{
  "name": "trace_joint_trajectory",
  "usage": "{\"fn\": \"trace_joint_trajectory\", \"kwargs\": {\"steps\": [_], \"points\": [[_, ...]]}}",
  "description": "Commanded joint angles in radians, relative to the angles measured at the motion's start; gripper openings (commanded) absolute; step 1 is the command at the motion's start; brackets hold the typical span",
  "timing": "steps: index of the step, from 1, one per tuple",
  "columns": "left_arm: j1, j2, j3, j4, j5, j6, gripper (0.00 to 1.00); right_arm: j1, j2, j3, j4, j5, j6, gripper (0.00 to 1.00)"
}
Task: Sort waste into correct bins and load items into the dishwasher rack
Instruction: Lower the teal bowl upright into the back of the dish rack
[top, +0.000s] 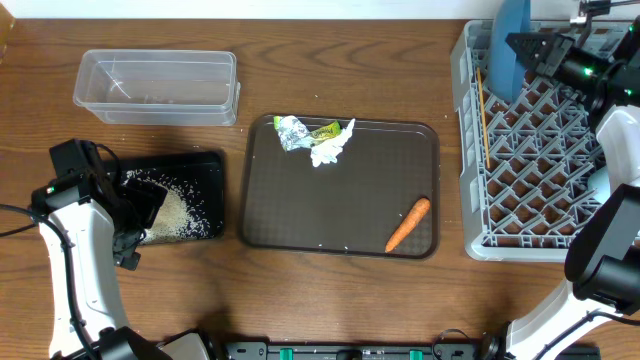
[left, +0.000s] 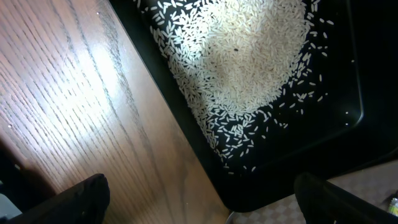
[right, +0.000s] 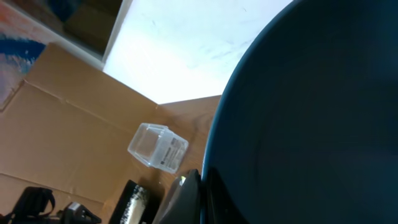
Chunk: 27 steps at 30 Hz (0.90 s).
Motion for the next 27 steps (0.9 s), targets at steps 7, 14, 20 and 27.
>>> {"fn": "trace_joint_trajectory", "kwargs": {"steps": [7, 14, 20, 27], "points": [[0.005, -0.011, 0.016, -0.006, -0.008, 0.003, 0.98, -0.023, 0.032, 0.01, 0.203, -0.126, 0.291, 0.01], [0.005, -0.011, 0.016, -0.006, -0.009, 0.003, 0.98, -0.023, 0.035, 0.01, 0.224, -0.095, 0.319, 0.01], [0.005, -0.011, 0.016, -0.006, -0.009, 0.003, 0.98, -0.042, 0.035, 0.01, 0.217, -0.065, 0.319, 0.01], [0.005, -0.011, 0.016, -0.006, -0.009, 0.003, 0.98, -0.089, 0.035, 0.01, 0.183, -0.062, 0.306, 0.01]]}}
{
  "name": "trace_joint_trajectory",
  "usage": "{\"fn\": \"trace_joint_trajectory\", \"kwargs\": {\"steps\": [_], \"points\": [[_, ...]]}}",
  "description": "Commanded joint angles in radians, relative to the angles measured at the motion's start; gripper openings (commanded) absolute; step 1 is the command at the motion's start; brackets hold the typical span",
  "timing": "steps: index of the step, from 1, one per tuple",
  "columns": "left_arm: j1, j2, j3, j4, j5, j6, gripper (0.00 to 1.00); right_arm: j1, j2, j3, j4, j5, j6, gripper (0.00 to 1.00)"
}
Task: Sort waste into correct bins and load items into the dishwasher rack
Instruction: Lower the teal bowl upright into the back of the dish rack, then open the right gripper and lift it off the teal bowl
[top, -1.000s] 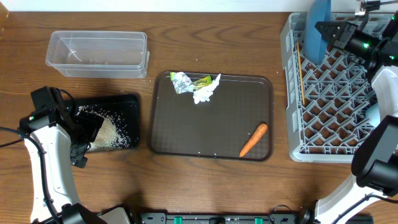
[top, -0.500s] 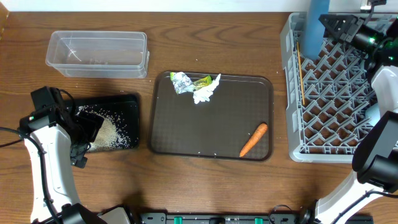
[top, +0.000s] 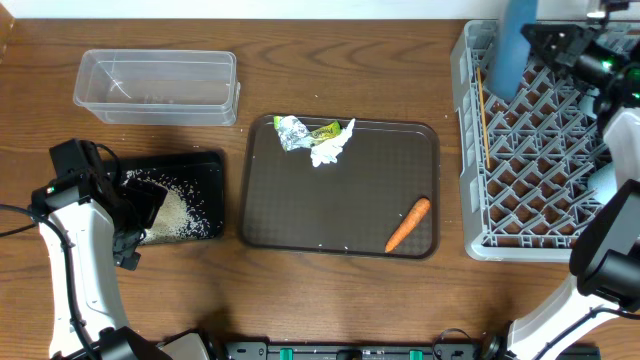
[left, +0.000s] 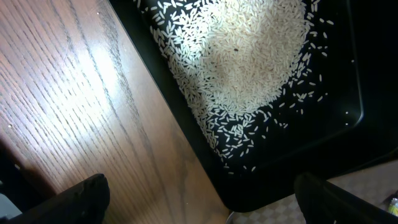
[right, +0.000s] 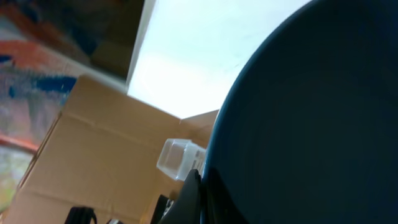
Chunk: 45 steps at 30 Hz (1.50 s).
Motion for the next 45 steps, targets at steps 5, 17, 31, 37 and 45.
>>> {"fn": "trace_joint_trajectory", "kwargs": {"steps": [5, 17, 31, 37, 45], "points": [[0.005, -0.011, 0.016, -0.006, -0.009, 0.003, 0.98, -0.049, 0.009, 0.01, -0.068, 0.006, -0.047, 0.02], [0.005, -0.011, 0.016, -0.006, -0.009, 0.003, 0.98, -0.095, 0.007, 0.01, -0.116, -0.011, -0.066, 0.15], [0.005, -0.011, 0.016, -0.006, -0.009, 0.003, 0.98, -0.214, -0.01, 0.01, -0.206, -0.008, -0.039, 0.22], [0.005, -0.011, 0.016, -0.006, -0.009, 0.003, 0.98, -0.258, -0.107, 0.01, -0.242, 0.026, -0.042, 0.68], [0.005, -0.011, 0.016, -0.006, -0.008, 0.003, 0.98, -0.307, -0.294, 0.011, -0.491, 0.245, -0.165, 0.99]]}}
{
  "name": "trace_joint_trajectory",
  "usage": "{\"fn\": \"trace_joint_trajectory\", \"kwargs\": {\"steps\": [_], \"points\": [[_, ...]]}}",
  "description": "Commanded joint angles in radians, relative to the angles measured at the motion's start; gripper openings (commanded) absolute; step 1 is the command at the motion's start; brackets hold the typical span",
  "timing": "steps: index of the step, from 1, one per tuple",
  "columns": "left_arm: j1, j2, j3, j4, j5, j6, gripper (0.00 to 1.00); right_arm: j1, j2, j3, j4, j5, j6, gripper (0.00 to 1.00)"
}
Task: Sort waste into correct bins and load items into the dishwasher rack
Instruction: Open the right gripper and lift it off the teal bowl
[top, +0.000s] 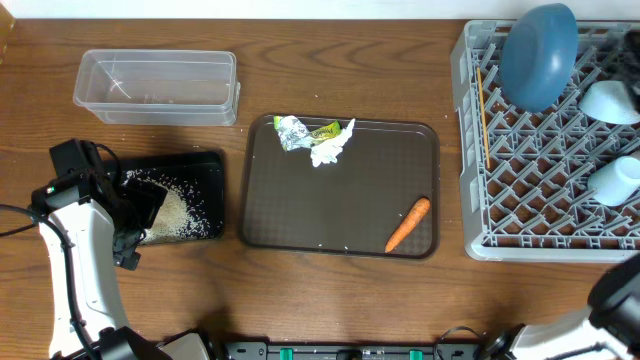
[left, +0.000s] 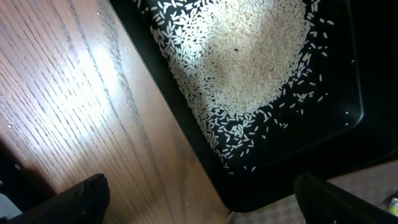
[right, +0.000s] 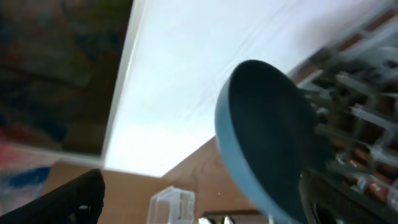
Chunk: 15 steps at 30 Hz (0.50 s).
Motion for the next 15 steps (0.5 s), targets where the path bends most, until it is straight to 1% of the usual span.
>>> {"fn": "trace_joint_trajectory", "kwargs": {"steps": [1, 4, 6, 7, 9, 10, 11, 13, 14, 15], "points": [[0.005, -0.011, 0.016, -0.006, -0.009, 0.002, 0.98, -0.013, -0.106, 0.006, -0.105, 0.169, -0.129, 0.99], [0.005, -0.011, 0.016, -0.006, -0.009, 0.002, 0.98, 0.021, -0.181, 0.006, -0.224, 0.356, -0.257, 0.99], [0.005, -0.011, 0.016, -0.006, -0.009, 0.002, 0.98, 0.077, -0.219, 0.006, -0.273, 0.491, -0.332, 0.99], [0.005, -0.011, 0.016, -0.006, -0.009, 0.002, 0.98, 0.109, -0.228, 0.006, -0.287, 0.544, -0.356, 0.96], [0.005, -0.011, 0.016, -0.006, -0.009, 0.002, 0.98, 0.2, -0.233, 0.006, -0.305, 0.643, -0.408, 0.82], [0.005, -0.011, 0.016, -0.006, -0.009, 0.002, 0.98, 0.243, -0.233, 0.006, -0.31, 0.686, -0.431, 0.78], [0.005, -0.011, 0.016, -0.006, -0.009, 0.002, 0.98, 0.289, -0.229, 0.006, -0.315, 0.73, -0.465, 0.7], [0.005, -0.011, 0.016, -0.006, -0.009, 0.002, 0.98, 0.394, -0.221, 0.006, -0.316, 0.838, -0.562, 0.53], [0.005, -0.011, 0.016, -0.006, -0.009, 0.002, 0.98, 0.453, -0.217, 0.006, -0.315, 0.917, -0.591, 0.41], [0.005, -0.011, 0.016, -0.006, -0.009, 0.002, 0.98, 0.512, -0.214, 0.006, -0.315, 1.004, -0.613, 0.32]]}}
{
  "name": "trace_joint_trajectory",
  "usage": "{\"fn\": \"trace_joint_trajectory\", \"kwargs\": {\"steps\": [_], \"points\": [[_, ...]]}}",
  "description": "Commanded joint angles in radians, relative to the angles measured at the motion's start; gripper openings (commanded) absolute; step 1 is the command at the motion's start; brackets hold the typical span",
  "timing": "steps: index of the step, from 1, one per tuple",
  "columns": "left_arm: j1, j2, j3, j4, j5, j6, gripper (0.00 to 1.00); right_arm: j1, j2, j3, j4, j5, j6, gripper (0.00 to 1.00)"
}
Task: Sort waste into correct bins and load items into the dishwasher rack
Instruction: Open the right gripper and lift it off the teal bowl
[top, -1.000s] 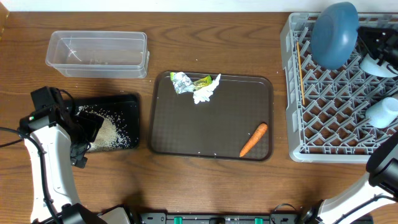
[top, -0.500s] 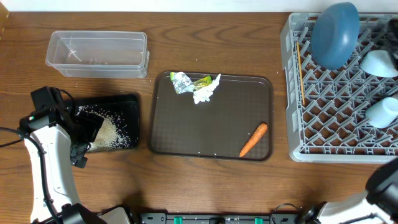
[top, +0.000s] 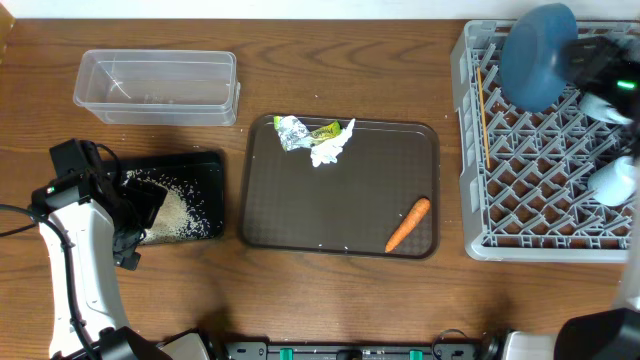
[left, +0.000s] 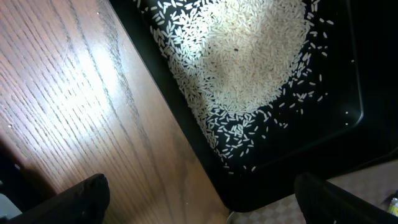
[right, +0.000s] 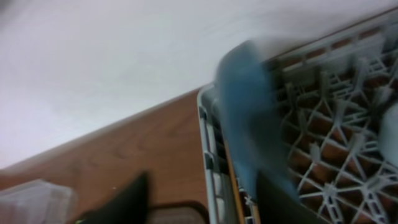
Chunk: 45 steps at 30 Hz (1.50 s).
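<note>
A blue bowl (top: 540, 55) leans on its edge in the back left of the grey dishwasher rack (top: 530, 215); the blurred right wrist view shows it as well (right: 245, 118). Just right of it, my right gripper (top: 583, 58) is open (right: 199, 202) and holds nothing. On the brown tray (top: 340, 215) lie a carrot (top: 408, 223) and a crumpled wrapper with tissue (top: 318, 138). My left gripper (left: 199, 205) hangs open over the corner of the black tray of rice (left: 249, 74), low at the table's left (top: 135, 215).
A clear plastic bin (top: 158, 86) stands at the back left. A white cup (top: 612, 180) sits in the rack's right side and a thin wooden stick (top: 483, 110) lies along its left wall. The rack (right: 336, 143) reaches the table's right edge.
My right arm, out of the overhead view before, is now back over the rack beside the blue bowl, gripper open. The bowl has stayed in the rack. The left arm has not moved.
My right gripper was first shut on the blue bowl, holding it upright over the rack's back left corner, and still held it a moment later. Then the bowl leaned in the rack, let go. Now the open gripper is beside it. The left arm stayed still throughout.
</note>
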Motion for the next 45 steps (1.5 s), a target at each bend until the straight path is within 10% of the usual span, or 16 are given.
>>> {"fn": "trace_joint_trajectory", "kwargs": {"steps": [1, 9, 31, 45], "points": [[0.005, -0.011, 0.016, -0.006, -0.009, 0.003, 0.98, 0.171, 0.011, 0.005, 0.003, 0.369, -0.164, 0.25], [0.005, -0.011, 0.016, -0.006, -0.009, 0.003, 0.98, 0.338, 0.109, 0.005, 0.09, 0.605, -0.221, 0.2], [0.005, -0.011, 0.016, -0.006, -0.009, 0.003, 0.98, 0.157, 0.208, 0.011, 0.051, 0.631, -0.185, 0.15], [0.005, -0.011, 0.016, -0.006, -0.009, 0.003, 0.98, 0.157, -0.116, 0.012, 0.031, 0.404, -0.048, 0.37]]}}
